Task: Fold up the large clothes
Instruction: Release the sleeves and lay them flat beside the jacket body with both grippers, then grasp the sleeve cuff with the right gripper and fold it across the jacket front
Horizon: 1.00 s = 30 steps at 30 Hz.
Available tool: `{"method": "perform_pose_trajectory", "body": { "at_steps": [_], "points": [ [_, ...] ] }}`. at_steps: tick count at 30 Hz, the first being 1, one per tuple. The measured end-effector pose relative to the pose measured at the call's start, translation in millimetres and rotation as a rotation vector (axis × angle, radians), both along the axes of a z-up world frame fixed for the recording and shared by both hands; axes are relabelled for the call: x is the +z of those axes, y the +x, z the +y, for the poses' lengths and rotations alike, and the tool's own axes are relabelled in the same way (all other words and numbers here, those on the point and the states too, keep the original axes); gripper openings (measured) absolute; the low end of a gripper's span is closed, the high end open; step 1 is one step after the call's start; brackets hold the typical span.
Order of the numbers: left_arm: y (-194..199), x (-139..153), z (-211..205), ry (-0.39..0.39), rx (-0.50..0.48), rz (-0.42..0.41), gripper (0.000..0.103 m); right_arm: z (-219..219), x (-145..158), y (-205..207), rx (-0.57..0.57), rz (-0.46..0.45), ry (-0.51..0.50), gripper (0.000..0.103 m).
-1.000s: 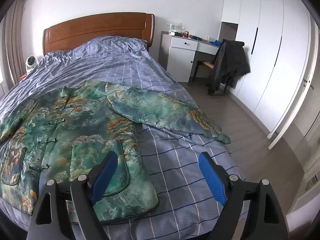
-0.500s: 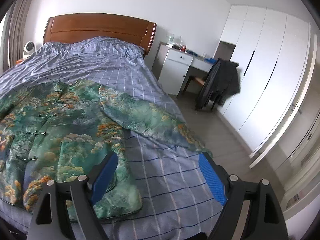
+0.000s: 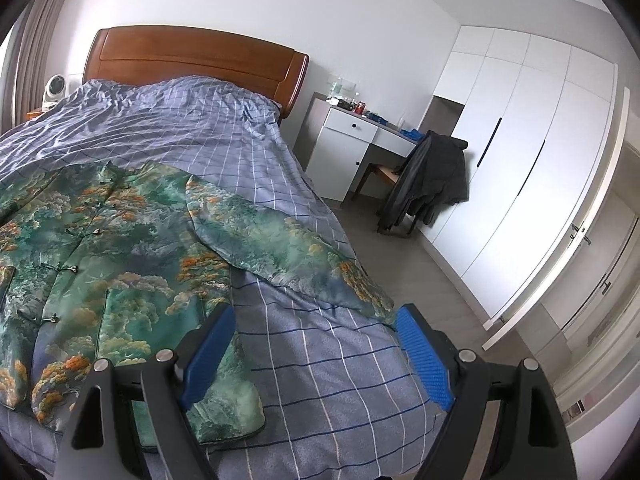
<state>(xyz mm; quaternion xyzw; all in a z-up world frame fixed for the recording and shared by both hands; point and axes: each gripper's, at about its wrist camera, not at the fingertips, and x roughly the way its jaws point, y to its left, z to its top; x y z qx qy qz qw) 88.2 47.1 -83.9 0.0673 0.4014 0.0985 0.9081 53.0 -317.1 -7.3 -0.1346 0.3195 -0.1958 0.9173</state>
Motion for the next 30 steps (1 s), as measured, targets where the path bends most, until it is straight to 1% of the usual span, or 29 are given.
{"method": "perform_pose_trajectory", "body": {
  "at_steps": [2, 5, 8, 12, 16, 18, 20, 22, 24, 25, 26, 28, 29, 30],
  "points": [
    [-1.1, -0.9, -0.6, -0.03, -0.01, 0.013, 0.103, 0.0, -1.0, 0.9, -0.004, 0.009, -0.009, 0.085],
    [-2.2, 0.0, -0.5, -0.05, -0.006, 0.022, 0.103, -0.3, -2.9, 1.8, -0.005, 0.02, -0.015, 0.085],
    [-0.2, 2.0, 2.5, -0.095, -0.004, 0.028, 0.103, -1.7, -3.4, 2.4, -0.005, 0.029, -0.017, 0.085],
    [-2.5, 5.4, 8.3, -0.108, 0.029, 0.009, 0.103, -2.9, -4.1, 3.8, -0.007, 0.034, -0.016, 0.085],
    [-2.5, 8.9, 8.6, -0.106, 0.033, -0.006, 0.103, -3.0, -6.0, 6.4, -0.005, 0.043, -0.012, 0.085],
    [-3.7, 12.4, 7.7, -0.11, 0.028, -0.023, 0.103, -5.6, -8.2, 8.0, 0.011, 0.045, 0.015, 0.085],
    [-4.2, 15.6, 7.6, -0.124, 0.019, -0.038, 0.103, -10.3, -11.4, 8.0, 0.061, 0.036, 0.076, 0.085],
    [-5.0, 19.3, 7.6, -0.141, 0.009, -0.051, 0.103, -24.7, -25.0, 10.0, 0.133, 0.046, 0.171, 0.085],
    [-5.7, 21.2, 8.5, -0.137, 0.01, -0.059, 0.103, -48.3, -40.9, 15.3, 0.144, 0.084, 0.284, 0.085],
    [-5.6, 21.1, 9.0, -0.131, 0.015, -0.061, 0.103, -67.6, -48.8, 17.4, 0.145, 0.086, 0.366, 0.085],
    [-5.4, 20.5, 9.6, -0.125, 0.02, -0.062, 0.103, -86.7, -55.4, 19.8, 0.129, 0.083, 0.433, 0.085],
    [-4.7, 18.4, 11.0, -0.126, 0.028, -0.056, 0.103, -129.5, -60.8, 25.1, 0.06, 0.06, 0.542, 0.085],
    [-4.1, 16.7, 11.4, -0.133, 0.033, -0.051, 0.103, -147.2, -61.9, 26.8, 0.034, 0.037, 0.588, 0.085],
    [-4.0, 15.0, 11.9, -0.141, 0.037, -0.047, 0.103, -174.3, -63.4, 29.4, -0.002, -0.006, 0.657, 0.085]
  ]
}}
